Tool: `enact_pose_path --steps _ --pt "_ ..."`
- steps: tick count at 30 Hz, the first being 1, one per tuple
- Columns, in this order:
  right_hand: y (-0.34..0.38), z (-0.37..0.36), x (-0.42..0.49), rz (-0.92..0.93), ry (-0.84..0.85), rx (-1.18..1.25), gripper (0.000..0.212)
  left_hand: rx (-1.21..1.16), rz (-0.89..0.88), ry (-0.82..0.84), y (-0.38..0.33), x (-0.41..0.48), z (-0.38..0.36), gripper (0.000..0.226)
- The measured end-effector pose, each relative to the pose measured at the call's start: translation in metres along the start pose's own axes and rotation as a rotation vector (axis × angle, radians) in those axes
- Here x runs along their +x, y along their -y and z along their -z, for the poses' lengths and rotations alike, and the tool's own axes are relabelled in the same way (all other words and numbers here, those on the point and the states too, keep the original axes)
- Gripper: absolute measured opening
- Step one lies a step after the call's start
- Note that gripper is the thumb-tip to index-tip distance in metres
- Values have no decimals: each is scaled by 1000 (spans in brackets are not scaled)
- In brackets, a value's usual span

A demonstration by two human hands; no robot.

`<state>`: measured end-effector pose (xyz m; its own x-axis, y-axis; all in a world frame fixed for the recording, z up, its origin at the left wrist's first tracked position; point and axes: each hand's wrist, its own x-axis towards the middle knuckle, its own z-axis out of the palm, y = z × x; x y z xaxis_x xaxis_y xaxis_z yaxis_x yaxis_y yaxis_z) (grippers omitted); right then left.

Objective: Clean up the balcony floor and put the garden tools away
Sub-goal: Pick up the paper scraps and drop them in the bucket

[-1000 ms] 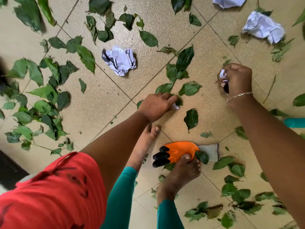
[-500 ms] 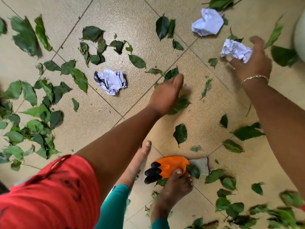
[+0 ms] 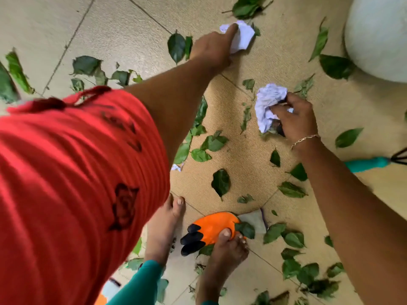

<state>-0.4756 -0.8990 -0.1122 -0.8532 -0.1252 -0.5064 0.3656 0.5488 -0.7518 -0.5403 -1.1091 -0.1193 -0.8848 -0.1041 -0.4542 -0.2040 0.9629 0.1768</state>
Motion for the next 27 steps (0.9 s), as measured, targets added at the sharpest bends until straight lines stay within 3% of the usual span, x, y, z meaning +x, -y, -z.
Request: enact_pose_path --steps 3,7,11,14,17,19,21,23,24,26,27 --pt "-5 2 -21 -131 -103 315 18 25 33 -40 3 -2 -1 53" --pt "-20 3 -31 -257 -334 39 32 -103 63 -159 13 -20 -7 34" --pt "-23 1 -39 -243 -522 -160 23 -594 177 -263 19 -44 -20 18" --pt "-11 -6 -42 -52 -402 -363 29 -1069 322 -273 11 -67 -33 21" --pt "4 -16 -32 43 -106 -585 54 -1493 468 -205 6 -82 -52 10" --pt "9 -24 -21 54 93 -795 58 -1690 581 -158 7 -88 -60 8" --pt "6 -30 -12 35 177 -913 51 -1774 669 -101 7 -97 -65 10" --pt "3 -30 -8 -13 170 -830 45 -1799 668 -66 10 -108 -66 8" --pt "5 -28 -10 -36 164 -671 41 -1825 612 -37 13 -115 -64 10" --pt "13 -24 -21 -128 164 -196 23 -1846 426 24 19 -129 -56 22" --pt "22 -22 -31 -197 132 57 15 -1819 422 27 20 -137 -51 29"
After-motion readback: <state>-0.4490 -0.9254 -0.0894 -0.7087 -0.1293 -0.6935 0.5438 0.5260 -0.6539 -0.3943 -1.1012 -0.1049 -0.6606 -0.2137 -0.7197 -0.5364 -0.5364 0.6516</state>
